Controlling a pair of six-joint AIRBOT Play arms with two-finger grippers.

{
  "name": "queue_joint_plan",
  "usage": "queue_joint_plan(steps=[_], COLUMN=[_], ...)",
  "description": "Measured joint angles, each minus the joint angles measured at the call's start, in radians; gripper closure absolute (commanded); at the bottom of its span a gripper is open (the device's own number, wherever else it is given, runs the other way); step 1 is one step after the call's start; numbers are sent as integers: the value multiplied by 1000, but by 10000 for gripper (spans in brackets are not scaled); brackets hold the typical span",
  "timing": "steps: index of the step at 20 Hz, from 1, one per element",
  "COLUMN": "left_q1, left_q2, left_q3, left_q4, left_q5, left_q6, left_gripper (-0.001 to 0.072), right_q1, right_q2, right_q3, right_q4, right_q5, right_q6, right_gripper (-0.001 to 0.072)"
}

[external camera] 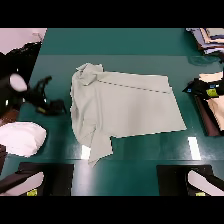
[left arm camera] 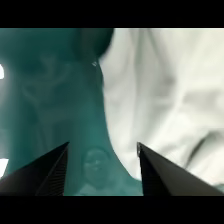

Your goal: Fold the shirts.

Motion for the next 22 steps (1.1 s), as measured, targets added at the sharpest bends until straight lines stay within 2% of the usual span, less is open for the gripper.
queue_joint_plan(steps=[4, 7, 13, 20, 21, 22], left_q1=[-31, -111, -239, -266, -266, -269], left_q2=[211, 274, 307, 296, 289, 282], left_q3=[-289, -399, -493, -519, -521, -521], left_q4=[-90, -142, -194, -267, -278, -285], left_q5=[61, 126, 245, 346, 354, 365], left_q6=[-36, -68, -153, -174, -175, -175], left_gripper=[209, 208, 209, 211, 224, 483], right_q1=[-1, -1, -1, -1, -1, -1], right_q2=[45, 58, 64, 65, 65, 65], right_q3=[-32, -38, -40, -40, -40, -40], right_q4=[1, 2, 2, 21, 28, 35], right_q5=[-14, -17, 3, 8, 8, 8], right_q6=[-1, -2, -2, -2, -2, -2], right_gripper=[241, 241, 259, 272, 273, 272])
